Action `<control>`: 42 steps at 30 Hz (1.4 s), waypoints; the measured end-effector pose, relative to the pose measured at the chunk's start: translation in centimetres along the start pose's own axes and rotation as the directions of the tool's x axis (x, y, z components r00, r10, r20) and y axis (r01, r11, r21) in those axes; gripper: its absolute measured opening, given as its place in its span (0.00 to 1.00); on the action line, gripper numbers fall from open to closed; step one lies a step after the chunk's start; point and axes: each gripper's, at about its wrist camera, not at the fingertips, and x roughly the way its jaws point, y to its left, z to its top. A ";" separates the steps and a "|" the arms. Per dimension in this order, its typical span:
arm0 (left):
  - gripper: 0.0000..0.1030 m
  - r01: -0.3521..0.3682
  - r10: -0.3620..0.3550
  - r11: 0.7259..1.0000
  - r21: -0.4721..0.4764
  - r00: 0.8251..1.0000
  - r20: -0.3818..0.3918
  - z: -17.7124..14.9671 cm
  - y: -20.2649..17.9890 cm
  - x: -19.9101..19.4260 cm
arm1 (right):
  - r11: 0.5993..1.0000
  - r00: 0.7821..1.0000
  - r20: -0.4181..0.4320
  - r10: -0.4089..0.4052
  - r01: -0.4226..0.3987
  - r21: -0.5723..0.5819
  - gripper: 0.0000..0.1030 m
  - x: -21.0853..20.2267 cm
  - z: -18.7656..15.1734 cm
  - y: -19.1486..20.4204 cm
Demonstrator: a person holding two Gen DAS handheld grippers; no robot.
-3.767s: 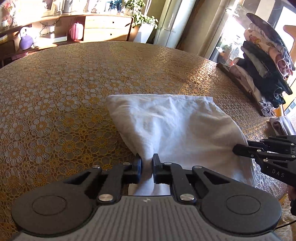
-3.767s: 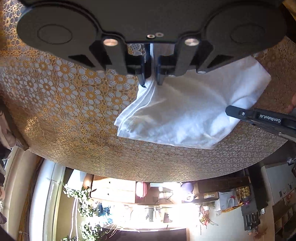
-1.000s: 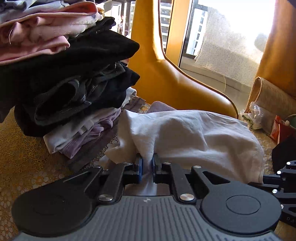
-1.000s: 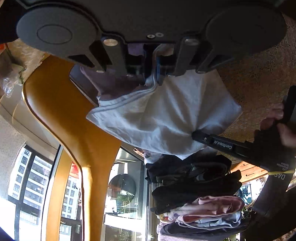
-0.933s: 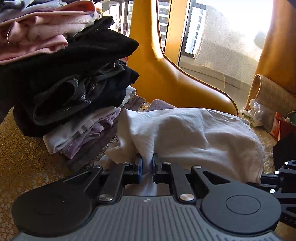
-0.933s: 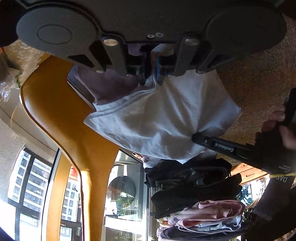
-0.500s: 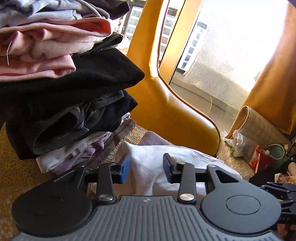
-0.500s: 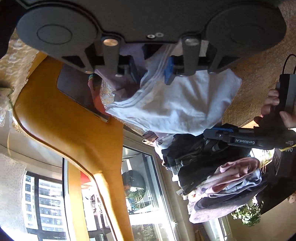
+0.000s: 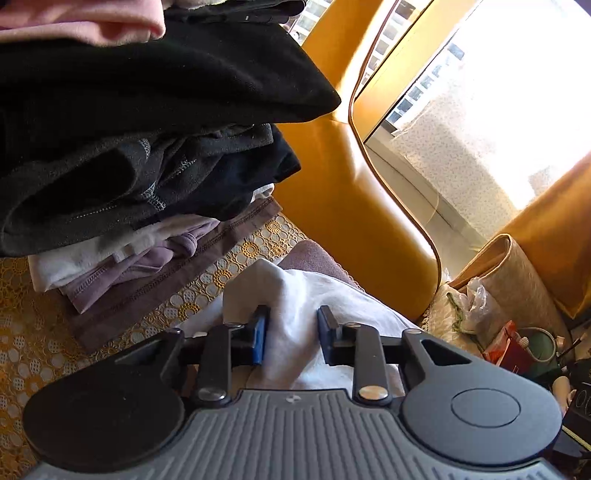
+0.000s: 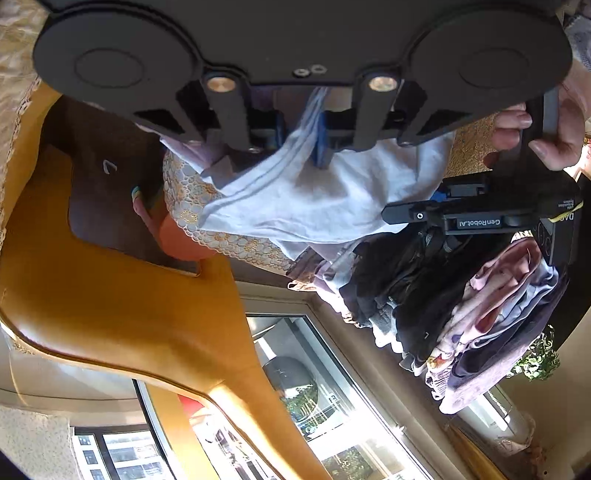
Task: Fold clothes
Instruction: 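Lower the folded shirt onto the clothes stack with both grippers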
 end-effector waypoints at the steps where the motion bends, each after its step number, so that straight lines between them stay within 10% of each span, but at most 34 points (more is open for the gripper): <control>1: 0.16 0.010 -0.011 0.999 0.033 1.000 0.015 -0.2 -0.4 -0.3 | 0.999 1.000 0.022 0.001 0.000 -0.035 1.00 -0.4 -0.2 0.6; 5: 0.14 0.143 -0.154 0.983 0.111 0.984 0.095 -0.6 -2.2 -2.4 | 0.988 0.993 0.118 -0.001 0.020 -0.154 1.00 -3.1 -0.6 2.8; 9: 0.12 0.362 -0.405 0.901 0.237 0.899 0.166 -0.6 -4.8 -4.6 | 0.974 0.978 0.210 0.005 0.043 -0.224 1.00 -7.3 -1.0 4.3; 17: 0.12 0.128 -0.137 0.988 0.084 0.985 0.108 0.4 -1.8 -0.7 | 0.981 0.991 0.123 -0.053 0.075 -0.178 1.00 -4.4 -1.1 2.8; 23: 0.22 0.108 -0.113 0.990 0.089 0.992 0.056 -0.5 0.3 -1.0 | 0.984 0.991 0.108 -0.078 0.094 -0.150 1.00 -4.6 -1.8 1.6; 27: 0.70 0.155 -0.160 0.979 0.136 0.986 0.033 -1.6 1.2 -2.2 | 0.985 0.988 0.123 -0.093 0.109 -0.136 1.00 -6.9 -3.0 0.9; 42: 0.66 0.165 -0.159 0.978 0.125 0.986 -0.053 -3.8 1.2 -0.2 | 0.999 0.999 -0.031 0.034 -0.034 0.007 1.00 -6.8 -7.6 1.8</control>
